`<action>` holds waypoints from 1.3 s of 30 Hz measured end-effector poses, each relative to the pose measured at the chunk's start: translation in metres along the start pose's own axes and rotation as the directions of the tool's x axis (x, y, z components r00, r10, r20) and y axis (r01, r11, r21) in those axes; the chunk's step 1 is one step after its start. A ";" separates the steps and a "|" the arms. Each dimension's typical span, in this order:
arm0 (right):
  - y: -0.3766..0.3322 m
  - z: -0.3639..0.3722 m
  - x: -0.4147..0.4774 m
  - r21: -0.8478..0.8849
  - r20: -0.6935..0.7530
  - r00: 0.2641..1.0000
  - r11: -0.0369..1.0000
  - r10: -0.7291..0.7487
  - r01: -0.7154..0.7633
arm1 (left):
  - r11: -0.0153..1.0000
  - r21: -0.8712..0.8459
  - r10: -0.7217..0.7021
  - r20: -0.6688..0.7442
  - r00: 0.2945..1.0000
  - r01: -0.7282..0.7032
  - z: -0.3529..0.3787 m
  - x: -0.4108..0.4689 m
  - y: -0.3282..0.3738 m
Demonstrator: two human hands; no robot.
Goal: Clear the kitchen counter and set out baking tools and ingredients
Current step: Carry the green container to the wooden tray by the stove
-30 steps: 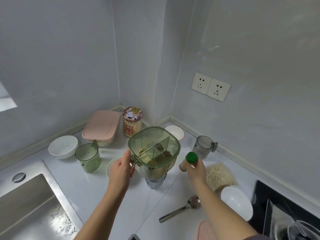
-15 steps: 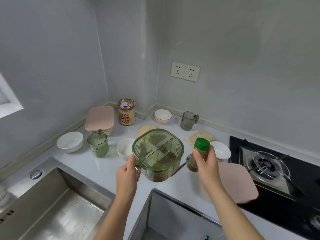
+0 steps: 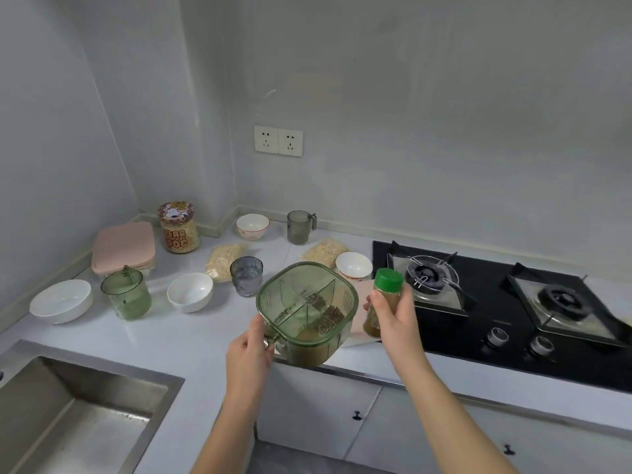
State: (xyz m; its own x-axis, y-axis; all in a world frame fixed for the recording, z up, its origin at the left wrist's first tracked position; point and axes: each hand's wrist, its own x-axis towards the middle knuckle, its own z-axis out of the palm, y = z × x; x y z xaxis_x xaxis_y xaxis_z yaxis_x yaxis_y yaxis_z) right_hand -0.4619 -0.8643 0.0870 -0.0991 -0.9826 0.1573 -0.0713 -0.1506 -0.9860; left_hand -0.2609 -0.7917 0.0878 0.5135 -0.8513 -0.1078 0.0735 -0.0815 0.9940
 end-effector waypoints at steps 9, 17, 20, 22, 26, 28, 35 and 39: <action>-0.010 -0.185 -0.053 -0.067 -0.209 0.978 0.998 -0.025 0.012 | 0.999 0.037 -0.044 0.181 0.983 0.038 0.131 -0.115 -0.009; -0.006 -0.372 -0.109 -0.198 -0.365 0.930 0.980 -0.036 -0.039 | 0.988 0.013 -0.149 0.322 0.935 0.153 0.258 -0.249 -0.034; -0.008 -0.422 -0.122 -0.205 -0.414 0.910 0.977 -0.036 -0.054 | 0.990 0.043 -0.140 0.363 0.921 0.134 0.297 -0.275 -0.034; -0.008 -0.457 -0.125 -0.196 -0.450 0.893 0.978 -0.023 -0.073 | 0.992 0.086 -0.115 0.396 0.911 0.088 0.329 -0.289 -0.033; -0.002 -0.519 -0.126 -0.183 -0.538 0.842 0.980 -0.028 -0.084 | 0.994 0.101 -0.083 0.464 0.882 0.040 0.389 -0.312 -0.038; 0.004 -0.550 -0.121 -0.179 -0.573 0.819 0.980 -0.036 -0.082 | 0.994 0.108 -0.082 0.496 0.864 0.032 0.423 -0.319 -0.045; 0.028 -0.657 -0.068 -0.226 -0.615 0.787 0.967 -0.046 -0.120 | 0.997 0.073 -0.049 0.610 0.791 0.006 0.556 -0.328 -0.062; 0.036 -0.721 -0.025 -0.254 -0.638 0.769 0.953 -0.036 -0.167 | 0.999 0.034 -0.029 0.640 0.768 0.009 0.640 -0.326 -0.058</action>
State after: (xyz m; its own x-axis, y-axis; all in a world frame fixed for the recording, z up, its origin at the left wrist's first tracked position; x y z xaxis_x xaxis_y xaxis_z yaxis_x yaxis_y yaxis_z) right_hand -1.1778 -0.7665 0.0873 -0.7067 -0.6812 0.1914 -0.3039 0.0480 -0.9515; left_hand -0.9797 -0.8413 0.0783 -0.1553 -0.9829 -0.0986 0.0489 -0.1074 0.9930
